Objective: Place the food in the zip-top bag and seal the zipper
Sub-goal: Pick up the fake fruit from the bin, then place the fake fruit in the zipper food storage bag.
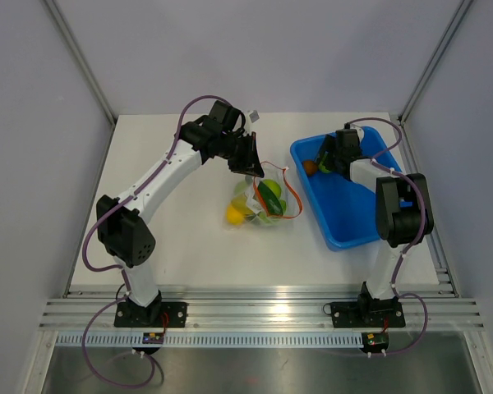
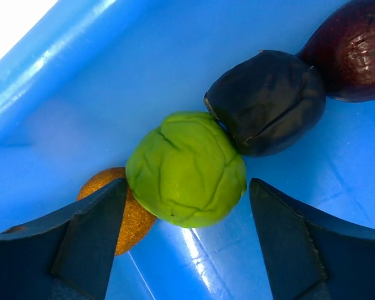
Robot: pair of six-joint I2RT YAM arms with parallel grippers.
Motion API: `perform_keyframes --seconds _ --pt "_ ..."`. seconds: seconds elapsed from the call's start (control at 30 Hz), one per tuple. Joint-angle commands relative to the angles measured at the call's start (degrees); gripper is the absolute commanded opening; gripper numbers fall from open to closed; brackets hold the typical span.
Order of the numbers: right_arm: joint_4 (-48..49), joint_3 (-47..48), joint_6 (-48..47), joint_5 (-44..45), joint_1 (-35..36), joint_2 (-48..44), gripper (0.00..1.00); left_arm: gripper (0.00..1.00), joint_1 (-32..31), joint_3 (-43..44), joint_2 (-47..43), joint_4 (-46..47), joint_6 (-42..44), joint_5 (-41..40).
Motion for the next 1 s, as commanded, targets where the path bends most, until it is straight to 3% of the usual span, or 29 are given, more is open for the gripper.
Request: perform_keyframes --seconds 0.0,0.13,0.23,0.67,0.97 --pt "3.87 1.22 0.58 1.76 -0.24 -0.17 0.83 0.0 0.35 2.21 -1.38 1.24 0.98 1.01" --pt "3.87 0.26 0.31 1.58 -0.24 -0.7 0.66 0.0 0.35 2.03 -1.55 1.42 0.81 1.27" --pt "4.4 -1.85 0.31 1.85 -0.24 -3.07 0.61 0.0 0.35 1.77 -2.07 1.42 0.72 1.18" --pt "0.9 -17.84 0.04 2.56 -0.24 -28.44 0.52 0.0 0.35 1.68 -2.25 1.94 0.46 1.71" --pt "-14.04 -22.77 -0.31 -10.01 0.29 -54.65 0.5 0.0 0.26 2.03 -1.2 2.65 0.46 2.67"
